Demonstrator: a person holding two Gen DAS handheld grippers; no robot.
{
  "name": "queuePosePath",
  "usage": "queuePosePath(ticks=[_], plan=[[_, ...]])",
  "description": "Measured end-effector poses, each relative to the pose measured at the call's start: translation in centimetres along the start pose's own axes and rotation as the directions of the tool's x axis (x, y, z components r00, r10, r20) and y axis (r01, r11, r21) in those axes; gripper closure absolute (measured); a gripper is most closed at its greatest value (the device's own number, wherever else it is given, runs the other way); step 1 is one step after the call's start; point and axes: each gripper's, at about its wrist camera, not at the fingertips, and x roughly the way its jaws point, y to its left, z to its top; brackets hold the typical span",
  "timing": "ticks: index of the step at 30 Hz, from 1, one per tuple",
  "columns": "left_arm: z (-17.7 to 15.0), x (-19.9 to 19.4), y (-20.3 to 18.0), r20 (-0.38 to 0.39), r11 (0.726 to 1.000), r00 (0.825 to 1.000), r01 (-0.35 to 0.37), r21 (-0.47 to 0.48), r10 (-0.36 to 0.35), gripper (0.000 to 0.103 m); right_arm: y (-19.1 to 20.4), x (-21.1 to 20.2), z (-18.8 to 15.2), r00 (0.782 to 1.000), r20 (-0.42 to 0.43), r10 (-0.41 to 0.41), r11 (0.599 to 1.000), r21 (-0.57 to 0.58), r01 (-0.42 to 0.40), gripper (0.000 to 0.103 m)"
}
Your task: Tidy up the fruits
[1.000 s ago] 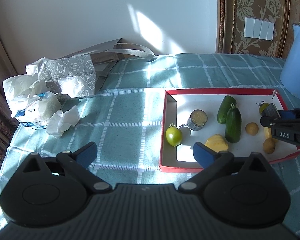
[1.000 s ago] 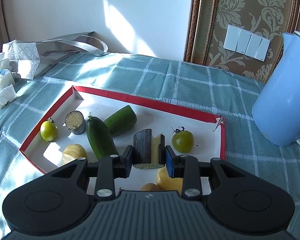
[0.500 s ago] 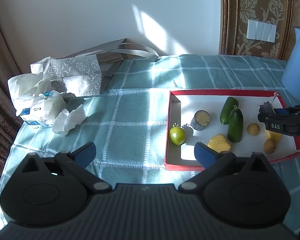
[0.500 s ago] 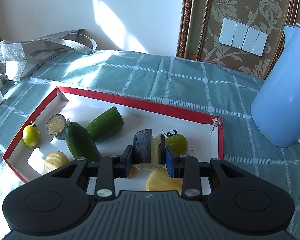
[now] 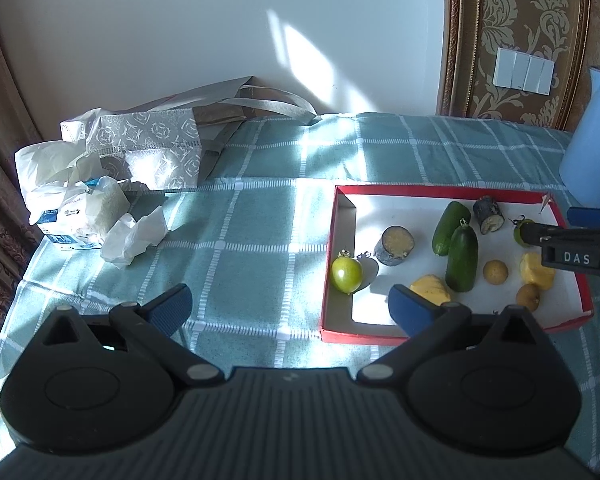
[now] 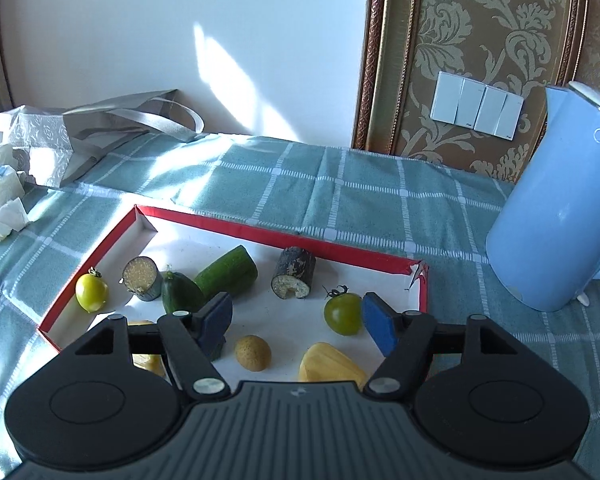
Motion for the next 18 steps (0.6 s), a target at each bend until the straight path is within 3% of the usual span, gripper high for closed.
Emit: queuePosePath(ticks=[8,18], plan=[[0.0,-0.5,-0.5,0.003,1.0,1.0,0.015,0.005,-0.015,0.0,-0.9,-6.6,-1.8,0.996,0.086,0.012,0.997,0.072,-0.018,0.024],[-0.6,-1.8,-1.9,0.008,0.999,0.999,0.045,0.029,-0.046,0.0,-0.2,-11.3,-5.9,0.998,0.057,0.019,0.997,0.071,-0.023,0.019]])
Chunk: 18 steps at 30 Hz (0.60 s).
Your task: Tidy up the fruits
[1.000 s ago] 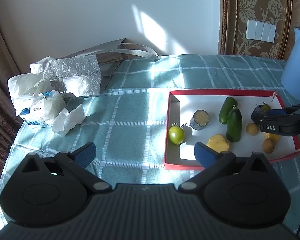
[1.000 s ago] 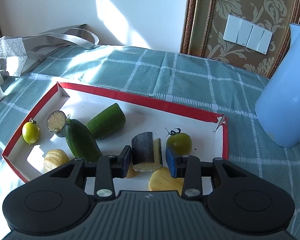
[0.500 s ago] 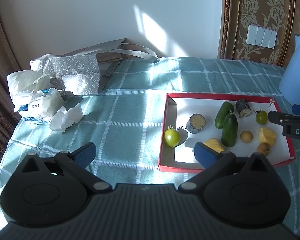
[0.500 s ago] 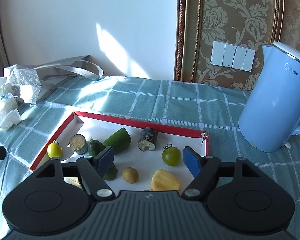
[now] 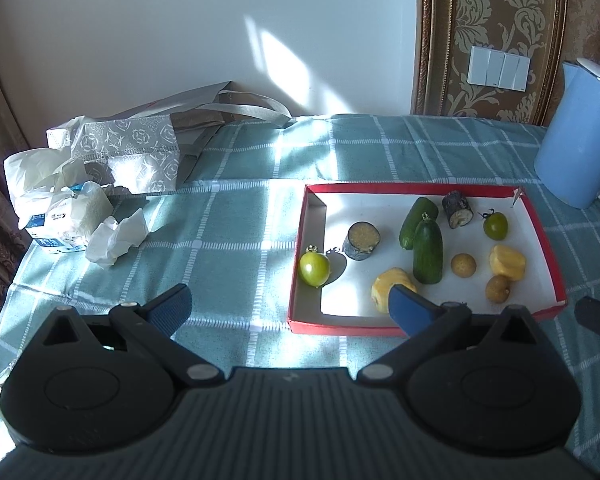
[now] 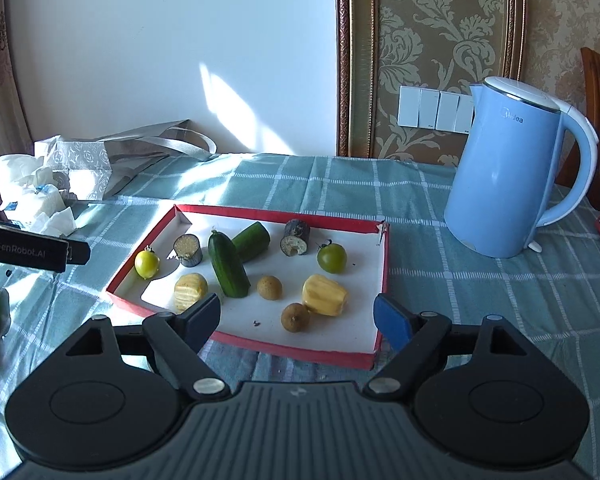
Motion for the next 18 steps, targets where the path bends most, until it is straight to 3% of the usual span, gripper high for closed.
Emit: queuePosePath(ticks=[11,18], plan=[[-0.9,-1.3,-1.2,-0.016,1.0,1.0,0.023,0.011,-0.022,0.0,0.6,-2.8,-4.4,0.997,-0.076,0.028,0.999,0.035,-0.026,0.019],[-1.5,-2.3,-1.9,0.027,0.998,0.998,0.059,0.039,-0.06,0.0,0.9,-3.8,-5.3,0.996,-0.085,0.036,0.999,0.041,-0.033,0.019]])
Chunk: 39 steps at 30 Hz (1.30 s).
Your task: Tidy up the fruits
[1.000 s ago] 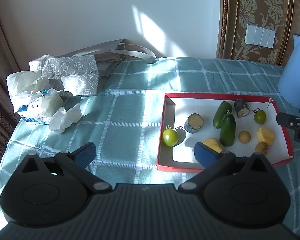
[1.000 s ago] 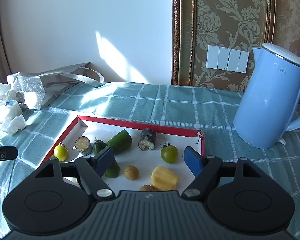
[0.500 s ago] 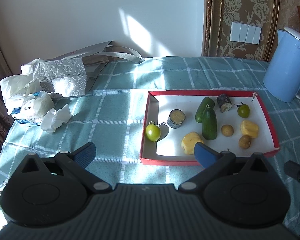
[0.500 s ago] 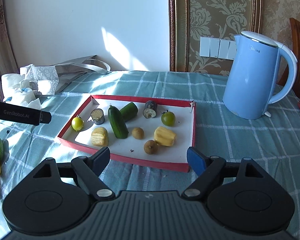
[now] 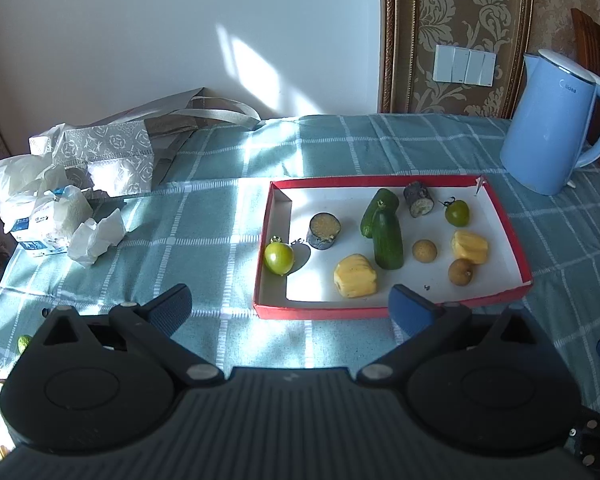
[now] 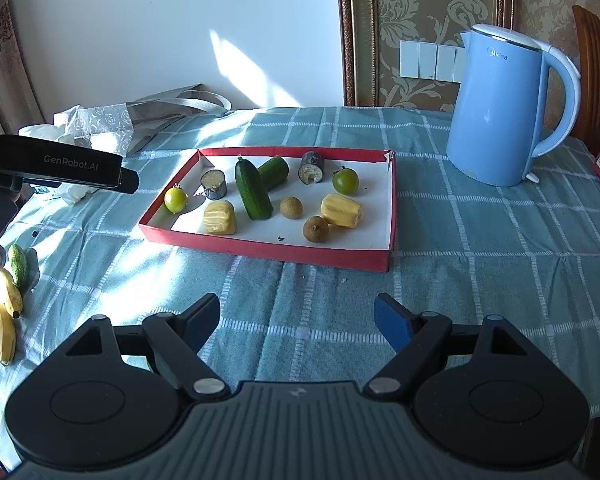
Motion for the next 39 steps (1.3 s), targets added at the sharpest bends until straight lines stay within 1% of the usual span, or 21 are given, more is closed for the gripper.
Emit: queuePosePath(ticks=[4,7,14,17,19,21,24,29,32,36,39], plan=[[-0.1,-0.5,-0.3,0.023,0.999,0.999,0.03,0.011,-0.031,0.0,0.4,-0.4,-0.1,1.0,0.002,0.003,1.0,-0.013,-0.003,0.019],[-0.1,-0.5,-0.2,0.013,0.998,0.998,0.054,-0.013,-0.054,0.0,0.5,-0.6,0.0,1.0,0.002,0.004,1.0,-0.018,-0.003,0.019],[0.0,-0.4,0.4,0.011,0.998,0.999,0.042,-0.038,-0.041,0.0,0.7,-0.8,-0.1,1.0,0.0,0.005,1.0,-0.023,-0.005,0.019],[0.2,-0.2,0.9,-0.01,0.998,0.999,0.034,-0.059,-0.035,0.0,0.7,-0.8,-0.2,1.0,-0.002,0.002,1.0,-0.025,-0.002,0.019],[0.4,0.2,1.3,-0.039,0.995,0.998,0.056,-0.079,-0.059,0.0,0.8,-0.9,-0.2,1.0,-0.002,0.002,1.0,-0.026,-0.002,0.019],[0.3,0.4,1.9,-0.047,0.992,0.996,0.069,-0.107,-0.074,0.0,0.7,-0.9,-0.2,1.0,-0.001,0.0,1.0,-0.026,0.0,0.019],[0.2,0.4,2.6,-0.031,0.988,0.996,0.081,-0.133,-0.086,0.0,0.8,-0.9,-0.2,1.0,-0.002,0.002,1.0,-0.026,-0.002,0.019],[0.3,0.6,2.9,-0.04,0.989,0.996,0.077,-0.129,-0.083,0.0,1.0,-0.9,-0.2,1.0,-0.003,0.003,1.0,-0.031,-0.003,0.019],[0.2,0.5,2.9,-0.04,0.986,0.996,0.075,-0.147,-0.081,0.0,1.3,-1.0,-0.1,1.0,-0.003,0.005,0.999,-0.039,-0.005,0.019],[0.2,0.7,2.9,-0.059,0.986,0.996,0.058,-0.155,-0.068,0.0,1.5,-1.1,0.0,1.0,-0.001,0.009,0.999,-0.05,-0.009,0.019],[0.1,0.3,2.9,-0.02,0.988,0.999,0.028,-0.154,-0.032,0.0,1.5,-1.3,0.0,1.0,-0.001,0.011,0.998,-0.054,-0.011,0.019]])
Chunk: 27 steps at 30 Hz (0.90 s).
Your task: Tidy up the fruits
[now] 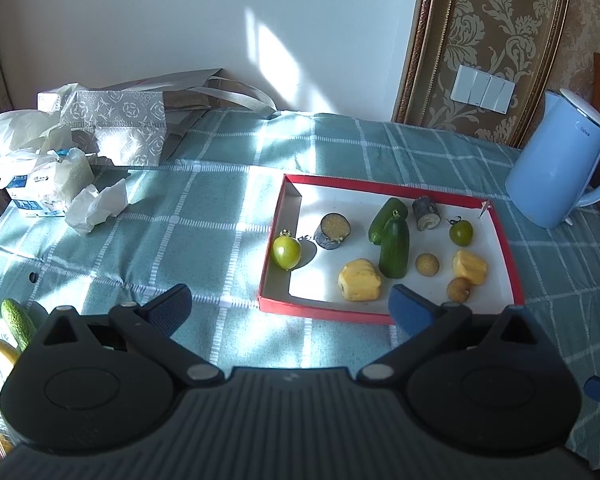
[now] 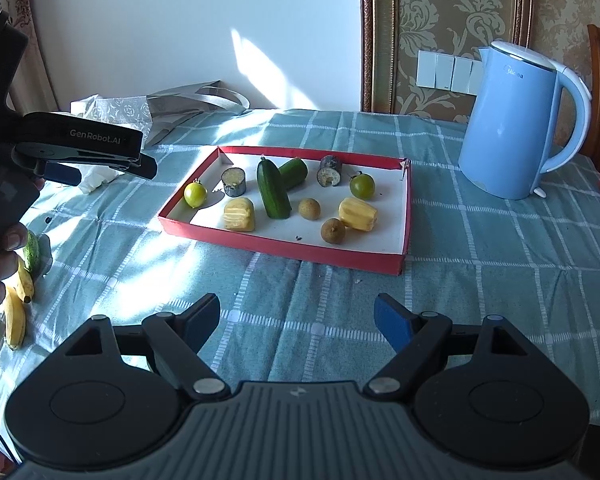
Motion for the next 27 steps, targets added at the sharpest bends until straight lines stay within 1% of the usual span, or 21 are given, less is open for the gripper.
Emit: queuePosePath(ticks=[6,8,9,11,13,15,17,21,27], plan=[[0.2,-0.8,-0.3,0.042,0.998,0.997,-0.062,0.031,0.061,0.0,0.1,-0.4,-0.1,1.0,0.0,-0.004,1.0,-0.009,0.004,0.019],[0.0,-1.2,-0.4,0.061,0.997,0.997,-0.057,0.05,0.054,0.0,0.3,-0.5,-0.1,1.0,-0.001,-0.005,1.0,-0.013,0.005,0.018],[-0.2,-1.4,-0.5,0.067,0.997,0.997,-0.038,0.06,0.034,0.0,0.3,-0.5,-0.1,1.0,-0.001,-0.003,1.0,-0.015,0.003,0.018],[-0.4,-1.3,-0.6,0.045,0.997,0.999,-0.012,0.071,0.009,0.0,0.5,-0.6,-0.2,1.0,-0.001,-0.002,1.0,-0.02,0.002,0.015],[-0.7,-1.1,-0.9,0.023,0.997,1.0,-0.021,0.074,0.02,0.0,0.6,-0.6,-0.2,1.0,0.0,0.0,1.0,-0.025,0.0,0.015],[-1.0,-1.2,-1.2,0.022,0.995,0.999,-0.038,0.09,0.037,0.0,0.7,-0.7,-0.3,1.0,0.0,0.003,1.0,-0.028,-0.003,0.015],[-1.3,-1.3,-1.4,0.023,0.993,0.999,-0.037,0.109,0.034,0.0,0.8,-0.8,-0.4,1.0,0.001,0.005,1.0,-0.03,-0.004,0.015],[-1.4,-1.5,-1.4,0.011,0.996,1.0,-0.014,0.092,0.013,0.0,0.8,-0.9,-0.7,1.0,-0.003,0.003,1.0,-0.028,-0.003,0.015],[-1.3,-1.7,-1.6,0.0,0.996,1.0,-0.018,0.085,0.018,0.0,0.7,-1.3,-0.8,1.0,-0.001,-0.003,1.0,-0.031,0.003,0.015]])
